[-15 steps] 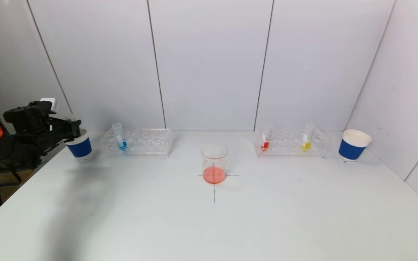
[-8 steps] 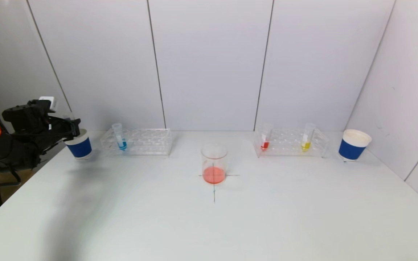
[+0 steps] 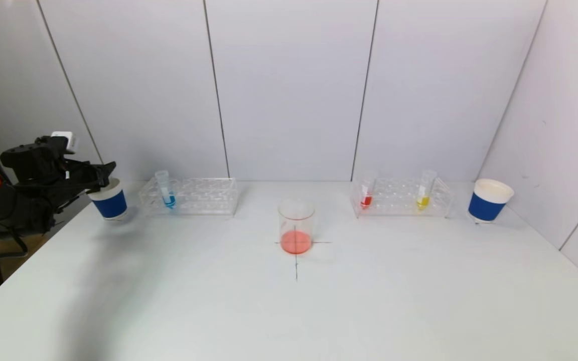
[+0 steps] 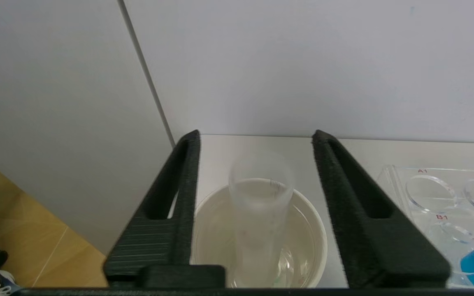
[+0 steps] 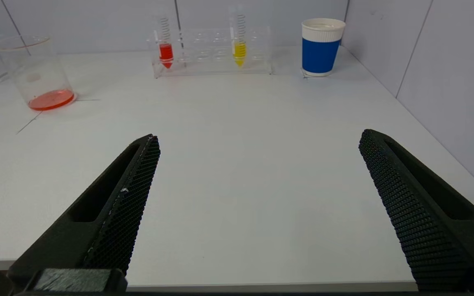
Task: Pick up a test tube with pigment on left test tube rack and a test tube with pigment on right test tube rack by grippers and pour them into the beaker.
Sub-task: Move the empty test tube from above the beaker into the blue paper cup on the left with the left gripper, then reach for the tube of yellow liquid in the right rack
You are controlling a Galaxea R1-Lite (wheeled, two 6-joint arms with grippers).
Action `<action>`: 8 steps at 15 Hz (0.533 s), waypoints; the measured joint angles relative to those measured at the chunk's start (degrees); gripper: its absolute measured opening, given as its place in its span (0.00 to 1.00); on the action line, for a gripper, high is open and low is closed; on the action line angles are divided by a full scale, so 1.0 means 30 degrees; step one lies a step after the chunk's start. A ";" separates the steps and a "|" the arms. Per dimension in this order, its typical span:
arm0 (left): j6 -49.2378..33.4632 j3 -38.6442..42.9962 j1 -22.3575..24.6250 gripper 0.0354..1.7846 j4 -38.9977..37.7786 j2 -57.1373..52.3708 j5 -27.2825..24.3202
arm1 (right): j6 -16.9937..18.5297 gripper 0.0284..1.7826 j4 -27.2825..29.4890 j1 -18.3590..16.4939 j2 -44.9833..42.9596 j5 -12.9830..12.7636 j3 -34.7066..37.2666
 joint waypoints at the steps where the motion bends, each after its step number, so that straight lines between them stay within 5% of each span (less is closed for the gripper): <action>1: 0.0004 0.0000 -0.0008 0.67 0.0000 0.0000 0.0000 | 0.0008 0.99 0.0000 0.0000 0.0000 0.0000 0.0000; 5: 0.0049 0.0280 0.0000 0.94 -0.0114 -0.0154 0.0008 | 0.0008 0.99 0.0008 0.0000 0.0000 -0.0004 0.0000; 8: 0.0122 0.1634 -0.0098 0.99 -0.1187 -0.1158 0.0000 | 0.0008 0.99 0.0008 0.0000 0.0000 0.0000 0.0000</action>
